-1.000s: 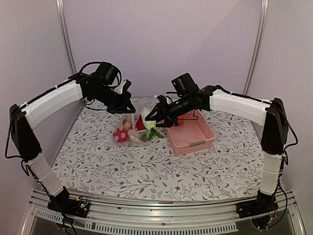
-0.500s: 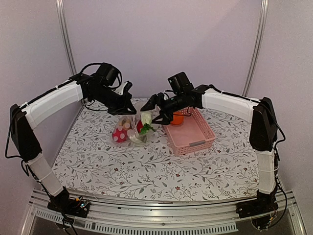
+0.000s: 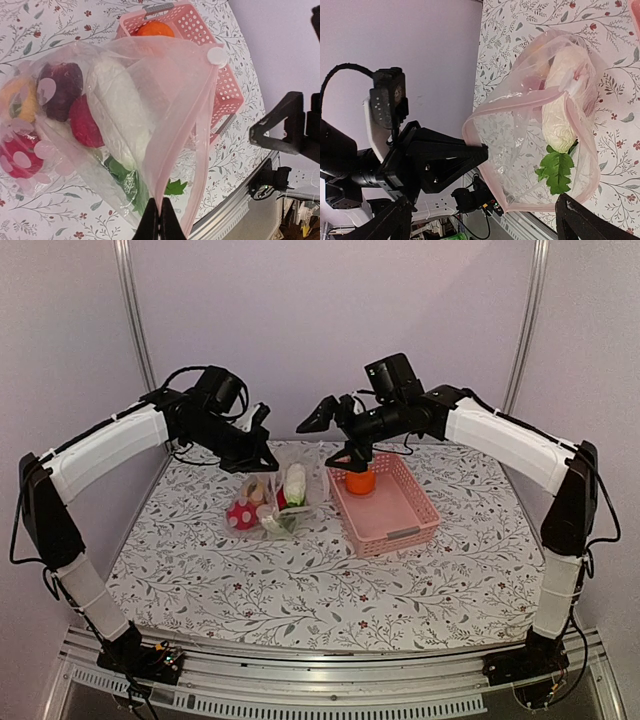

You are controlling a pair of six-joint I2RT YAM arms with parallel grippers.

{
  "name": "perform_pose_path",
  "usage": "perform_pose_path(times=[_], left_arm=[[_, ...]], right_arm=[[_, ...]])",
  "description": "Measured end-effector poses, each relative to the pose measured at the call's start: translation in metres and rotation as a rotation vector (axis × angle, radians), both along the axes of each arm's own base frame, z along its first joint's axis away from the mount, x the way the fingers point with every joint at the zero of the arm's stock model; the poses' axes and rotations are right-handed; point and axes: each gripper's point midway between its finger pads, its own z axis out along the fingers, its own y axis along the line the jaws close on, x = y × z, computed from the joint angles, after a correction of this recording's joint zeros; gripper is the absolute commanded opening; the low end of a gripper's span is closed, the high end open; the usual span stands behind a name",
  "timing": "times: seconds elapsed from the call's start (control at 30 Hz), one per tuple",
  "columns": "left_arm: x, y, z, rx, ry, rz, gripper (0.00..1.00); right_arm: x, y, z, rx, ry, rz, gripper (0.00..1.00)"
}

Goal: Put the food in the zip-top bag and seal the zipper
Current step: Place the fake vegetable in the zipper food storage bag, then pick up the fake fruit from the bin.

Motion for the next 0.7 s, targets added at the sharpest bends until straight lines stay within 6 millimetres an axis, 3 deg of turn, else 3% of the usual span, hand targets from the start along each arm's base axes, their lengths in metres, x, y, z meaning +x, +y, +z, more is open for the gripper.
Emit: perform_pose_path(times=[0.17,0.27,0.37,0.47,0.57,0.7], left_arm=[[0.004,-0.004,0.027,-0.046,-0.042,0.004,0.00],[0.000,-0.001,0.044,-0.064,-0.079,0.006,0.00],[-0.003,0.001,0.046,-0.065,-0.076,0.000,0.00],[-0.005,0.000,0.039,-0.058,-0.055,-0.005,0.00],[-0.006,0.001,0.035,-0.051,-0.046,-0.004,0.00],[-0.007,0.002,0.032,-0.046,-0.038,-0.005,0.00]], right_arm=[[-0.008,-0.039,0.066,-0.024,-0.234,-0.063,0.99],[-0.007,-0.076,0.075,-0.099,-0.386,-0.131,0.99],[0.007,-0.106,0.046,-0.203,-0.431,-0.161,0.97],[0.033,-0.123,-0.008,-0.342,-0.410,-0.177,0.91],[0.053,-0.131,-0.057,-0.459,-0.379,-0.172,0.85],[0.064,-0.133,-0.105,-0.550,-0.329,-0.148,0.80]])
